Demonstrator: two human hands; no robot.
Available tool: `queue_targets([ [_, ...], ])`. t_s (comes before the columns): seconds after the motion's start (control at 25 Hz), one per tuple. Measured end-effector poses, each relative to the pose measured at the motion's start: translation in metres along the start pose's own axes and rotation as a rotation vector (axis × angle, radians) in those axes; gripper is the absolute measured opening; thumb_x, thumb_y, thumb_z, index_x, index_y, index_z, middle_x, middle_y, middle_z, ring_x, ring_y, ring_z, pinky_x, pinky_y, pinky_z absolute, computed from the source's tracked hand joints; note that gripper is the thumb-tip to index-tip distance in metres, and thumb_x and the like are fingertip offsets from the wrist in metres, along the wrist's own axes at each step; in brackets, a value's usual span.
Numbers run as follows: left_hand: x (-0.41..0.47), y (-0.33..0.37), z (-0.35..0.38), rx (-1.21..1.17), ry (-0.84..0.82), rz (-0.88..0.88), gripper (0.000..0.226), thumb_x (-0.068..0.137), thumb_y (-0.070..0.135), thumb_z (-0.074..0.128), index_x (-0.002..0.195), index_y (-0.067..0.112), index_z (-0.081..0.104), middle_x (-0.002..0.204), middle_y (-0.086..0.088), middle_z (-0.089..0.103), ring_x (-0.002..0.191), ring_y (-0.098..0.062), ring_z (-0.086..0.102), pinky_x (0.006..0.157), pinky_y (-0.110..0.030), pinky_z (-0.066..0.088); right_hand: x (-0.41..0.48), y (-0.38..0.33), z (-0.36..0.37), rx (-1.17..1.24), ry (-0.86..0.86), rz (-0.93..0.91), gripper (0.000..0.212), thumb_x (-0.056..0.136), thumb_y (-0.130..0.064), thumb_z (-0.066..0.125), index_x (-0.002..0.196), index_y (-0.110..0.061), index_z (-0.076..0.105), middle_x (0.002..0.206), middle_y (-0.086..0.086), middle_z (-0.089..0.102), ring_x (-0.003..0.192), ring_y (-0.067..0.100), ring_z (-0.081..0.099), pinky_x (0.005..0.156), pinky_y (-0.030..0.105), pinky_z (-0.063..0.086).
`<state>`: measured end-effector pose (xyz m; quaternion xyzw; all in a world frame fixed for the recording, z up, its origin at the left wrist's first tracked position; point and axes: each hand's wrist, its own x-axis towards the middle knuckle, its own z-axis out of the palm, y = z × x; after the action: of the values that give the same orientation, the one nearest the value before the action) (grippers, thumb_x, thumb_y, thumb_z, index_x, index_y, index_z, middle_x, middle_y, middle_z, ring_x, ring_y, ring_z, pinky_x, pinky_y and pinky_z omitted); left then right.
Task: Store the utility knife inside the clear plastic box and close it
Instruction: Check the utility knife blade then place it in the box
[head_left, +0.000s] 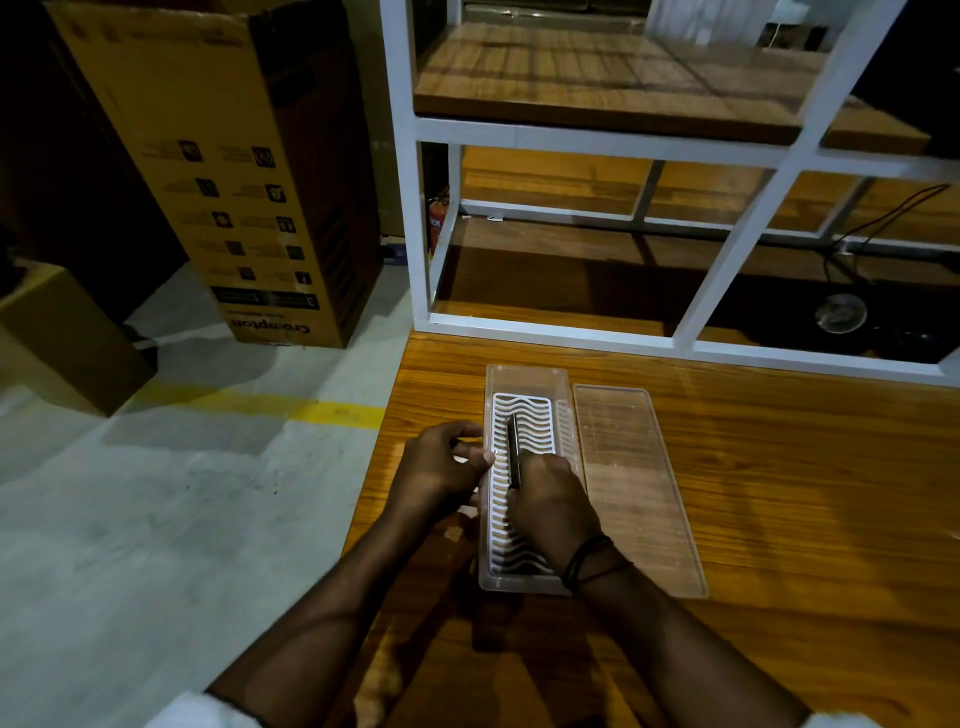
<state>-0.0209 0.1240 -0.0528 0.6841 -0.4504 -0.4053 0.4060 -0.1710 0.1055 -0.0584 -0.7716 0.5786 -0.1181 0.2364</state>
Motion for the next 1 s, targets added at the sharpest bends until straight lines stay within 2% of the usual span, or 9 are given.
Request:
queue_targets([
  [0.28,-0.0004,-0.0008,0.0026,0.022,0.020,-0.013,0.037,0.092,0.014,0.075,0.129,0.015,0.068,0.091,0.001,0.075,0.075,-0.015,0.077,0.053,-0.029,0.063,-0.0028,-0.0043,-0.0001,-0.081,-0.018,0.001,0.025,0.088,-0.016,0.063,0.111,-0.006,0.063,0.118,0.018,0.061,0.107,0.037,0.063,0.087,0.037,0.051],
  [0.6,-0.0007,0.0002,0.0034,0.004,0.025,-0.036,0.038,0.092,0.012,0.075,0.129,0.011,0.068,0.083,0.004,0.072,0.068,-0.010,0.073,0.048,-0.023,0.059,-0.0078,-0.0044,-0.0009,-0.155,-0.033,-0.037,0.023,0.086,-0.012,0.062,0.107,-0.003,0.063,0.120,0.021,0.059,0.105,0.040,0.062,0.087,0.038,0.049],
  [0.88,-0.0015,0.0009,0.0034,-0.029,0.011,-0.050,0.035,0.092,0.011,0.075,0.126,0.012,0.069,0.092,-0.005,0.076,0.076,-0.020,0.077,0.053,-0.032,0.063,-0.0070,-0.0075,-0.0056,-0.130,-0.058,0.014,0.023,0.086,-0.012,0.062,0.108,-0.003,0.063,0.119,0.021,0.060,0.107,0.038,0.063,0.087,0.035,0.050],
  [1.0,-0.0020,0.0005,0.0044,-0.044,0.013,-0.057,0.034,0.093,0.010,0.074,0.126,0.011,0.069,0.088,-0.003,0.075,0.073,-0.017,0.076,0.050,-0.028,0.061,-0.0080,-0.0078,-0.0067,-0.123,-0.062,0.019,0.022,0.086,-0.012,0.062,0.107,-0.003,0.063,0.118,0.021,0.060,0.106,0.038,0.063,0.086,0.035,0.050],
])
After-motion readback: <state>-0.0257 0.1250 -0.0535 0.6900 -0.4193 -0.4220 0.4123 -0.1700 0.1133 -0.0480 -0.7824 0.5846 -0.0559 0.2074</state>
